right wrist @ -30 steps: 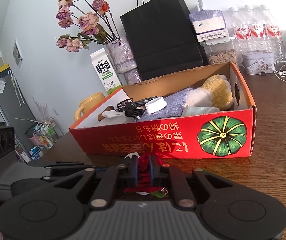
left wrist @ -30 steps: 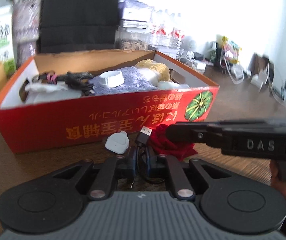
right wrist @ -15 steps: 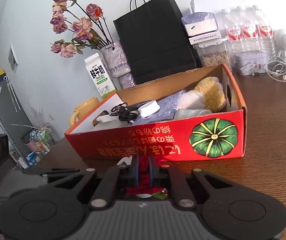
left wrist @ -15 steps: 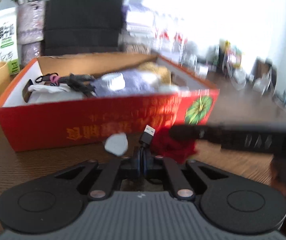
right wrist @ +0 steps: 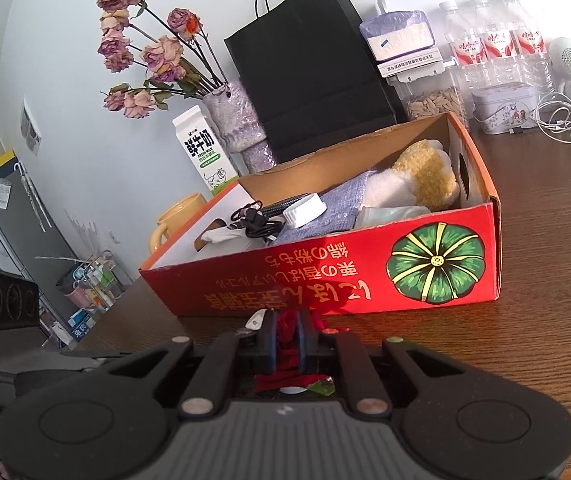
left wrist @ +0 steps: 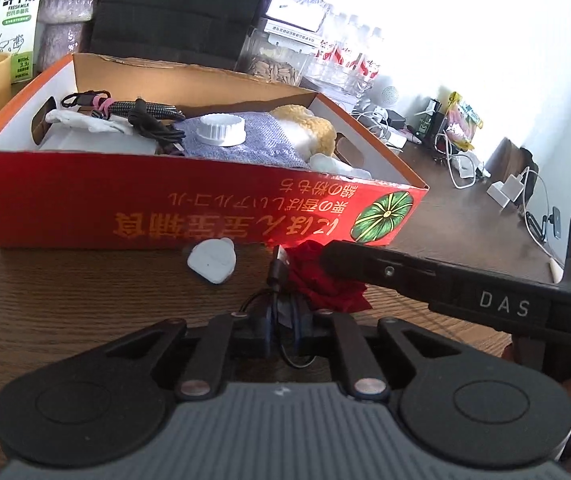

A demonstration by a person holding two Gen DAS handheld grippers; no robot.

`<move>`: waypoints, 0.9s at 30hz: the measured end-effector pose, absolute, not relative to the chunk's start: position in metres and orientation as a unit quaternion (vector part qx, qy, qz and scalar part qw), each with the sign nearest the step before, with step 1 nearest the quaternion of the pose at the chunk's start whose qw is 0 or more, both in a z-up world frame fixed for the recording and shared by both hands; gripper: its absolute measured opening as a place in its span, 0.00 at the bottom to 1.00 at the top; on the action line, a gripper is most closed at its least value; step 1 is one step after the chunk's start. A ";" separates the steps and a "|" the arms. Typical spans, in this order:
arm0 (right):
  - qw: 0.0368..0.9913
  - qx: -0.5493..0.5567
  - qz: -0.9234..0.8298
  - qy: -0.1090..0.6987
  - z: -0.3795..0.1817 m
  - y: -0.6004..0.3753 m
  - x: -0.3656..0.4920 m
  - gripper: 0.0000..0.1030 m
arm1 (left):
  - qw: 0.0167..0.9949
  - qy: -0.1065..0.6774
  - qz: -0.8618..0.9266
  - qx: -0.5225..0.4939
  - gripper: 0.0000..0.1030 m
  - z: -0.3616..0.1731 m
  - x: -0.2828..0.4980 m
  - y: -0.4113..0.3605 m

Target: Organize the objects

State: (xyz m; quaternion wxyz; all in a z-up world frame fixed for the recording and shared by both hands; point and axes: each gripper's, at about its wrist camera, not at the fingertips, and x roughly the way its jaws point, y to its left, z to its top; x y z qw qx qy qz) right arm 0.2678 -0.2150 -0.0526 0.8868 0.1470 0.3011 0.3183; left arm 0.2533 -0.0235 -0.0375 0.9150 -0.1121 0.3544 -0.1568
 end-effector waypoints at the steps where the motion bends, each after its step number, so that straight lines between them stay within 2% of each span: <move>1: 0.887 0.148 0.318 0.301 -0.053 -0.215 0.268 0.09 | 0.916 0.353 -0.155 -0.107 0.10 -0.037 0.253 -0.025; 9: 0.892 0.147 0.314 0.290 -0.049 -0.216 0.265 0.07 | 0.929 0.339 -0.143 -0.042 0.10 -0.032 0.241 -0.040; 10: 0.894 0.149 0.312 0.287 -0.049 -0.217 0.264 0.07 | 0.925 0.351 -0.140 -0.035 0.04 -0.033 0.243 -0.042; 12: 0.898 0.155 0.305 0.276 -0.046 -0.222 0.263 0.05 | 0.929 0.344 -0.135 -0.024 0.04 -0.039 0.245 -0.045; 15: 0.898 0.164 0.301 0.276 -0.045 -0.228 0.265 0.05 | 0.929 0.345 -0.133 -0.026 0.04 -0.042 0.250 -0.049; 22: 0.885 0.171 0.312 0.300 -0.052 -0.228 0.270 0.05 | 0.927 0.328 -0.147 -0.104 0.04 -0.039 0.249 -0.026; 27: 0.873 0.184 0.329 0.310 -0.054 -0.225 0.270 0.05 | 0.919 0.350 -0.158 -0.089 0.08 -0.041 0.254 -0.033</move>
